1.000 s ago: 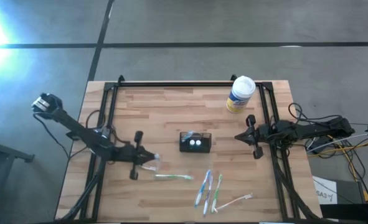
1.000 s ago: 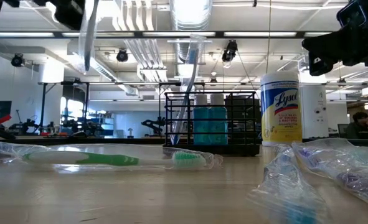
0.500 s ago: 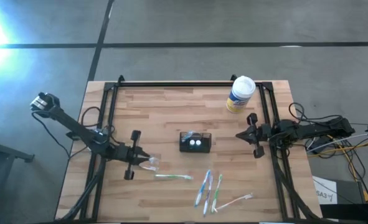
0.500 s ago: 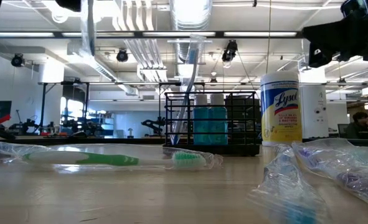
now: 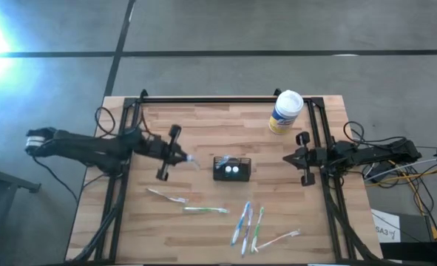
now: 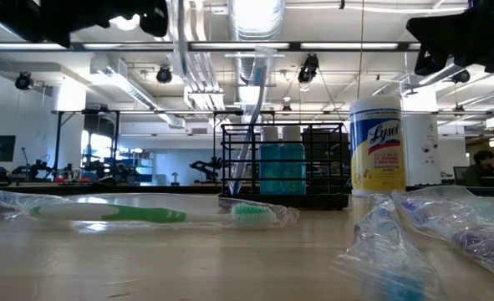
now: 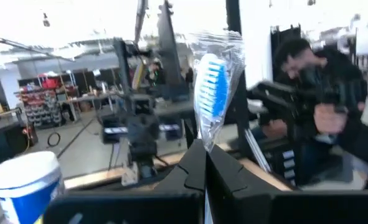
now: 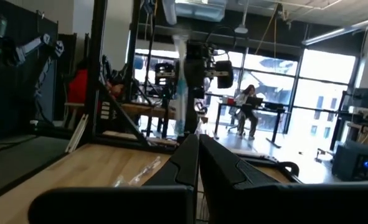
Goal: Pick & Place toothbrushing station
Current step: Put the blue toothbrush into the wire organizer
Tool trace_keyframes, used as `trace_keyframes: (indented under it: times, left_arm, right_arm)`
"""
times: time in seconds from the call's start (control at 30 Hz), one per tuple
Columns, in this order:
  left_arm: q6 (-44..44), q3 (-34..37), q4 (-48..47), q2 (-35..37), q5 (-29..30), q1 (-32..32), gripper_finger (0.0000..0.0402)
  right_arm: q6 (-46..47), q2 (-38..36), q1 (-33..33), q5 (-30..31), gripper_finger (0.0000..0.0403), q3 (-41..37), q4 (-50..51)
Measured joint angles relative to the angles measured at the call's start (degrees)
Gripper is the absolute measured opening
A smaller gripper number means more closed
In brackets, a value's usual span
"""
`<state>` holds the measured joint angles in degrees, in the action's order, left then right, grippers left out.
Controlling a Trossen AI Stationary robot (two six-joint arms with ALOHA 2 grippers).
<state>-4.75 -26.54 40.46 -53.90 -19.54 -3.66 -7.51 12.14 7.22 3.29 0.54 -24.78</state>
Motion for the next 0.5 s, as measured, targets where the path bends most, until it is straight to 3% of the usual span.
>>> trace_keyframes:
  times: [0.13,0.5]
  left_arm:
    - [1.56,0.21,3.01,-2.09,-0.19,-3.33,0.0]
    - [2.1,0.32,18.26,-16.41,1.11,-3.9,0.0]
  right_arm:
    - [0.27,0.05,0.0,1.5,0.0008,0.0,-0.01]
    - [2.23,0.93,0.0,2.94,0.0008,0.0,0.88]
